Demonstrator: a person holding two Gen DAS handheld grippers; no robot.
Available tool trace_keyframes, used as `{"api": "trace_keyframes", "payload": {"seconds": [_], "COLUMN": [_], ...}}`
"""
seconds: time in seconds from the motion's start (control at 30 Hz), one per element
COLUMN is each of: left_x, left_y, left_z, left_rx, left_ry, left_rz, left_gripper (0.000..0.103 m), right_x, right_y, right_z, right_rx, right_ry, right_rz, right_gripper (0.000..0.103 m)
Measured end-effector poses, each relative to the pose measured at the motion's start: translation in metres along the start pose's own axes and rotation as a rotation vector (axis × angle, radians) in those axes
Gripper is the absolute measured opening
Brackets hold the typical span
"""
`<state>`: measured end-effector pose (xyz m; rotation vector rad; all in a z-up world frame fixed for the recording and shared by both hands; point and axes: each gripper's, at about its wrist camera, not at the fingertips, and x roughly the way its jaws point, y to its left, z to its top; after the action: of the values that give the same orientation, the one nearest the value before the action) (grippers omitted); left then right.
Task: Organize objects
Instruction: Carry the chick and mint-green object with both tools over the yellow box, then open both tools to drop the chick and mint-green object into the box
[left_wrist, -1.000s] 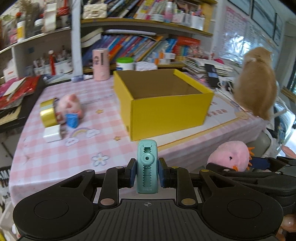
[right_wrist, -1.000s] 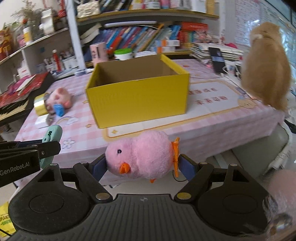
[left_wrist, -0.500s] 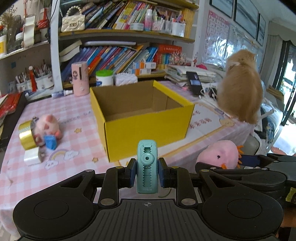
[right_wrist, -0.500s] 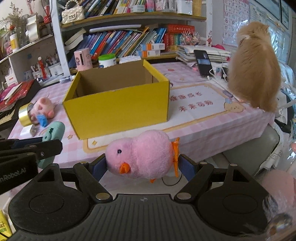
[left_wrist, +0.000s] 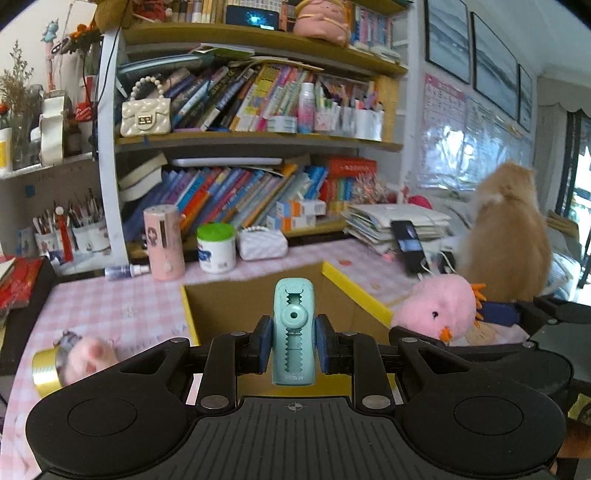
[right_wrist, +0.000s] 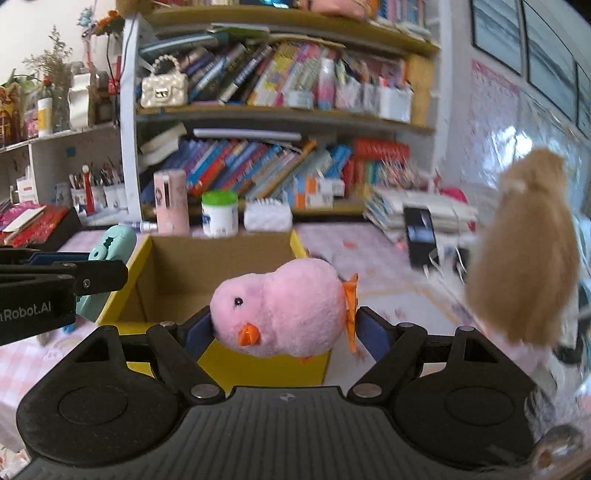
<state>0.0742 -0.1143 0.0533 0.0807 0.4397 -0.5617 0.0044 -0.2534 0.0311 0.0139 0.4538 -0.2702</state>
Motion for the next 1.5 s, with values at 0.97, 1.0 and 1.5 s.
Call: {"api": "trace_keyframes", "payload": {"seconds": [0.97, 1.0, 1.5], "left_x": [0.177, 0.18, 0.196], "left_y": [0.018, 0.018, 0.006], "left_z": [-0.013, -0.014, -0.009], "left_rx": [-0.059, -0.06, -0.03], "left_ry": [0.319, 0.325, 0.302], "left_rz": [0.217, 0.219, 0.209], "left_gripper": [0.023, 0.023, 0.027], "right_x": [0.245, 0.248, 0.253], "right_y": [0.03, 0.028, 0.013], "right_z": [0.034, 0.035, 0.03], "right_rx": [-0.606, -0.593, -0.606], "right_ry": [0.414, 0.439, 0.438], "right_rz": [0.447, 0.465, 0.355], "right_gripper": [0.08, 0.08, 0.08]}}
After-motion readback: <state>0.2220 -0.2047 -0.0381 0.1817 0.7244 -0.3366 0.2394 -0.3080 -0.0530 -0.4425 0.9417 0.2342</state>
